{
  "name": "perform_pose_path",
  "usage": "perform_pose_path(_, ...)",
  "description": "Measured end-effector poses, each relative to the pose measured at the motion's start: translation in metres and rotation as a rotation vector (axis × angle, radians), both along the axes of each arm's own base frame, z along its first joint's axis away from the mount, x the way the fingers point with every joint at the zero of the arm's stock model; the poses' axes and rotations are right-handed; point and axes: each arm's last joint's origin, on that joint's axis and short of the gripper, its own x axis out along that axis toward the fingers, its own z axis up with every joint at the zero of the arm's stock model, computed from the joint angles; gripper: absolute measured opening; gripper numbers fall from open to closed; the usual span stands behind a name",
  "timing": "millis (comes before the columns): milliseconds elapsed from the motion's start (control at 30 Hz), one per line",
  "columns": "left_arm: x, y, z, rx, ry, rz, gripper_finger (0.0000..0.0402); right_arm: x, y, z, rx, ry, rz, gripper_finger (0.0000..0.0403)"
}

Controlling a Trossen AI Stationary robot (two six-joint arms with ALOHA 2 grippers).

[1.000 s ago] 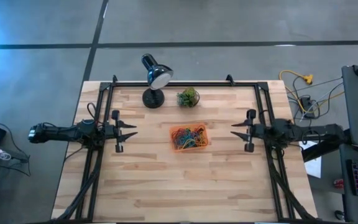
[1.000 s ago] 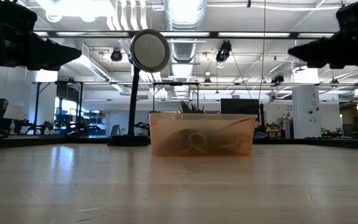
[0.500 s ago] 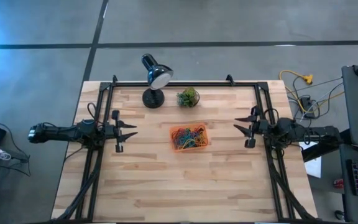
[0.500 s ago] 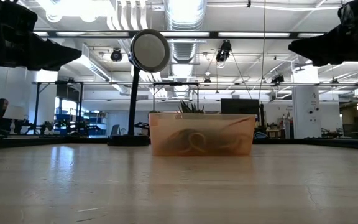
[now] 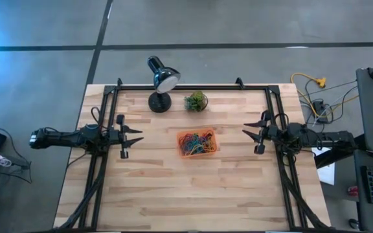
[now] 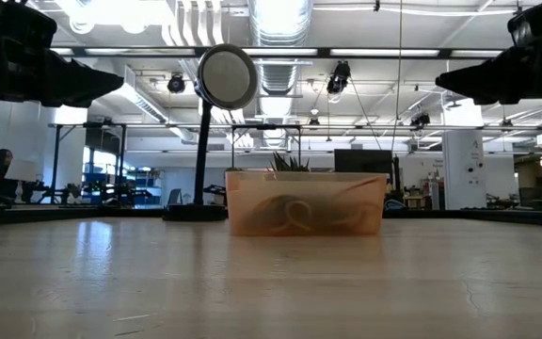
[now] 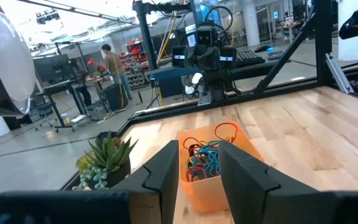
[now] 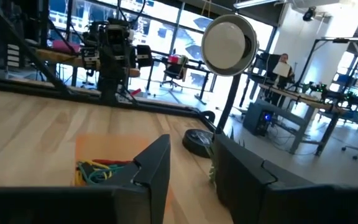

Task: Pick and place rubber bands into bin
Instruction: Return to Home Position

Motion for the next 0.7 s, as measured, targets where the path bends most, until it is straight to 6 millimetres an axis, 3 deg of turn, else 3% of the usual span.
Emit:
perform_pose_path(400,0.0002,0.0,-0.0003,0.0,0.004,0.0,0.0098,-0.0001,0.0,0.0002,0.01,-0.005,0.001,0.0123)
perform_pose_path(700,0.0005,0.0,-0.0006,0.0,0.007,0.0,0.0098,-0.0008,0.0,0.0035,0.136,-0.052,0.012,0.0116)
